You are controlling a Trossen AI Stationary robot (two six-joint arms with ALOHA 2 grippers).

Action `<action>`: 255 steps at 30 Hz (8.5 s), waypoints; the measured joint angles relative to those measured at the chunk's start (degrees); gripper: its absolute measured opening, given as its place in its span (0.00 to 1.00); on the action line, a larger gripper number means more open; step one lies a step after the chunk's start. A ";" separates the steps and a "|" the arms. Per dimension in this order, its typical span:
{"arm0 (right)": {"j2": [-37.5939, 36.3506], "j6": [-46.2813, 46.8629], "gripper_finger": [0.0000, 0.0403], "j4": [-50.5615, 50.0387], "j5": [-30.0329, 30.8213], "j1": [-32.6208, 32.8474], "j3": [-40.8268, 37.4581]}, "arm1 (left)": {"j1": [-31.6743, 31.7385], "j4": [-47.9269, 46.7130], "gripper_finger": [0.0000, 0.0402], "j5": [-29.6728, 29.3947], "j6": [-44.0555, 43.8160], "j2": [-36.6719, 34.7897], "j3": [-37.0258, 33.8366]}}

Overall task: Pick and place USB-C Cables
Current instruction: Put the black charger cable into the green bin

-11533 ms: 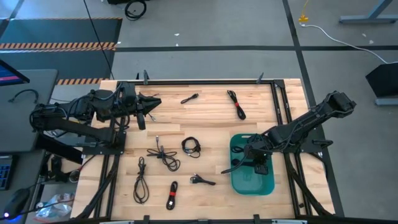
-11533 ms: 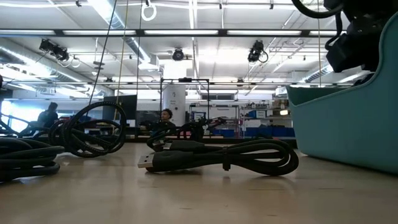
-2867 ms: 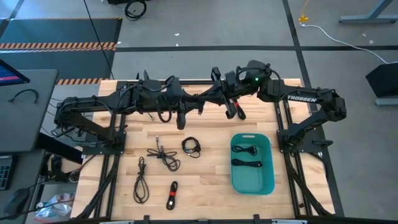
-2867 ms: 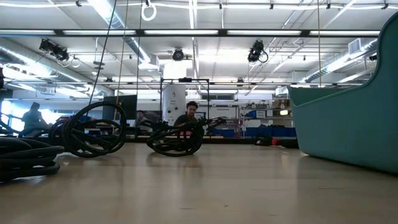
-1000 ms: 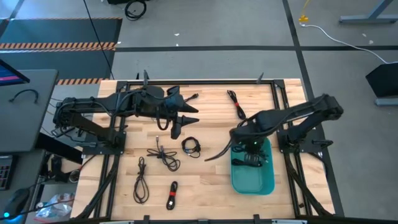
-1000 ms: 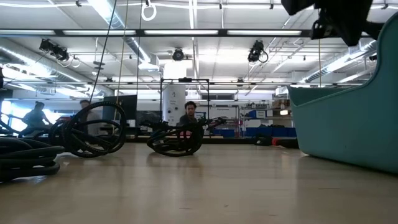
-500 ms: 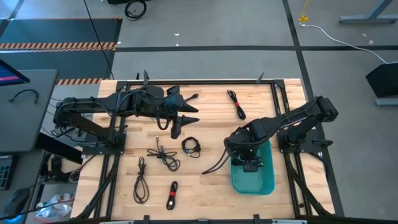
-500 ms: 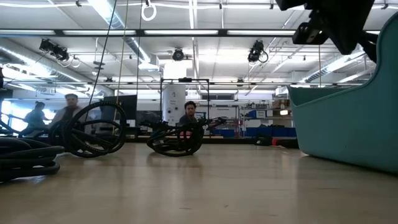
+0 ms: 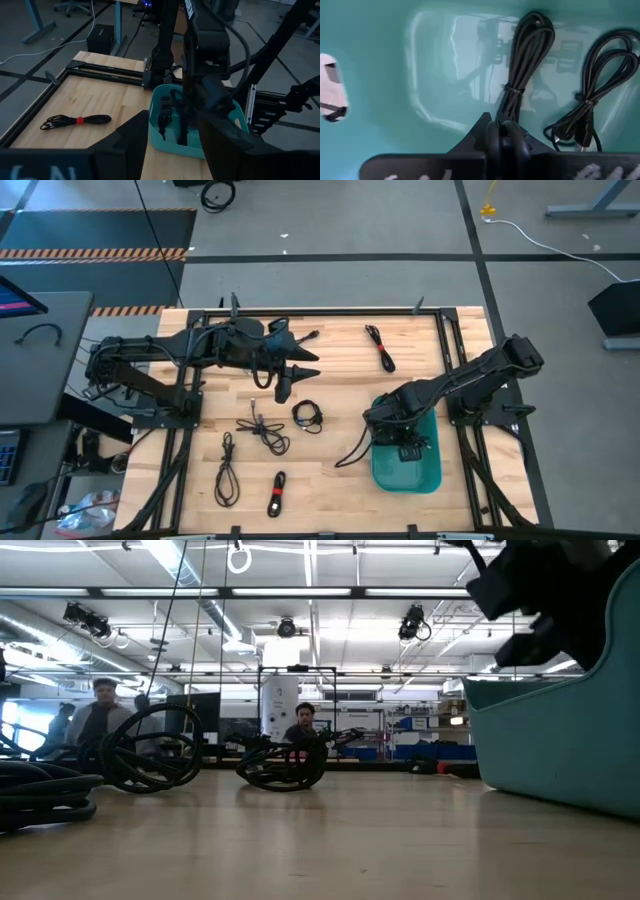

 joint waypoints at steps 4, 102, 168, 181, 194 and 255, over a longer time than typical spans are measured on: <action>0.00 -1.83 0.04 3.04 0.07 -0.50 -2.31 | 0.00 0.00 0.44 0.02 -0.36 0.00 0.00; -0.02 -19.17 0.24 -9.51 16.95 -21.51 51.38 | 22.11 -24.64 0.44 -9.41 3.27 1.88 0.00; -1.44 -13.53 0.24 22.12 -15.14 -21.82 68.86 | 37.22 -8.53 0.58 11.20 18.88 44.30 0.15; -1.42 -11.70 0.24 22.41 -15.10 -21.81 68.86 | 37.74 -7.78 0.16 13.10 14.86 44.63 0.21; -1.46 -9.72 0.24 22.31 -16.34 -21.79 68.86 | 32.36 -14.65 0.40 11.74 20.13 44.52 11.97; -1.55 -6.05 0.24 24.24 -22.56 -21.33 68.83 | 30.85 -30.29 0.44 6.22 37.46 54.77 19.33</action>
